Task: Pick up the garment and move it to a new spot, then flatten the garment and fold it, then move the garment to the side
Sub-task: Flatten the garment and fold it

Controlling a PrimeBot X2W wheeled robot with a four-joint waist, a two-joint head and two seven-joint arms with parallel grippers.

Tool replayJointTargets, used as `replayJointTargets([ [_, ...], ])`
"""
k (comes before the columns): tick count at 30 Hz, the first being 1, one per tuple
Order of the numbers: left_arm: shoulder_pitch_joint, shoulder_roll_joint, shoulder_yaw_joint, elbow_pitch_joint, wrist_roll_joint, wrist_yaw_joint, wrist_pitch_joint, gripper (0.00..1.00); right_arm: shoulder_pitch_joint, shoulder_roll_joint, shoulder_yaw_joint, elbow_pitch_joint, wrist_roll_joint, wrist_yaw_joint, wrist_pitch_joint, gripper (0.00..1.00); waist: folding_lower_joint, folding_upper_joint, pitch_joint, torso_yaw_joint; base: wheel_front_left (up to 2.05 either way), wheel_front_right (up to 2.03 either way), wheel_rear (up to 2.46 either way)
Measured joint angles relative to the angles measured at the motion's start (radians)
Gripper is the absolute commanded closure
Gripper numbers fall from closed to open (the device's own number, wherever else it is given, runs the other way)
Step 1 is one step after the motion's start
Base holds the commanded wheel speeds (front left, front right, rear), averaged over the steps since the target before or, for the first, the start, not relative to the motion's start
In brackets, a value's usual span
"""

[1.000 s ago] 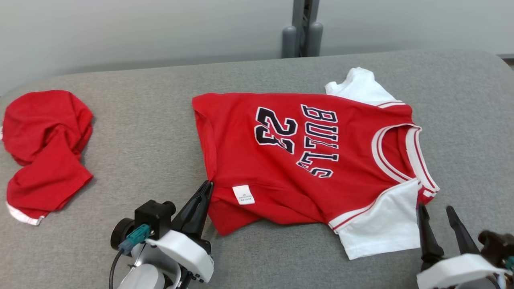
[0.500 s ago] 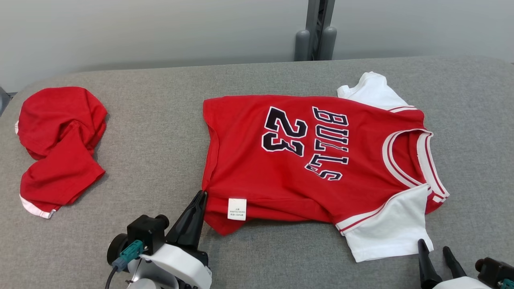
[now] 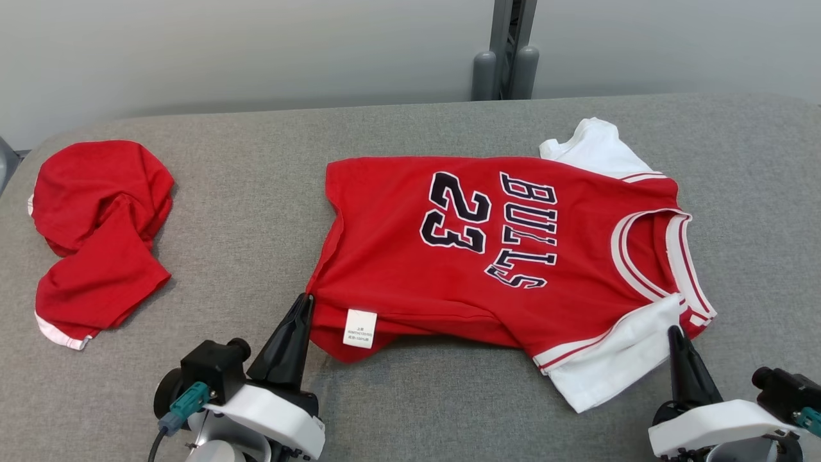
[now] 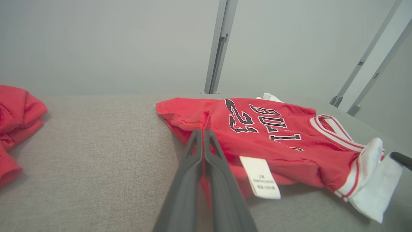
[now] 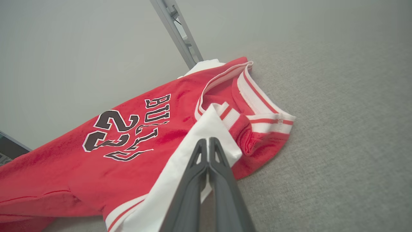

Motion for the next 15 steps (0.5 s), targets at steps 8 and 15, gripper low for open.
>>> replayJointTargets([
  [8, -0.002, 0.018, 0.037, -0.060, -0.018, 0.007, -0.016, 1.00, -0.002, 0.000, -0.043, -0.163, -0.048, 0.000, 0.004, 1.00, 0.0000, 0.0000, -0.026, 0.001, 0.00, 0.00, 0.00],
  [15, -0.033, 0.048, 0.074, -0.161, -0.067, -0.003, 0.030, 1.00, -0.085, -0.001, -0.117, -0.406, -0.106, 0.000, 0.094, 1.00, 0.0001, 0.0000, -0.060, -0.016, 0.00, 0.00, 0.00],
])
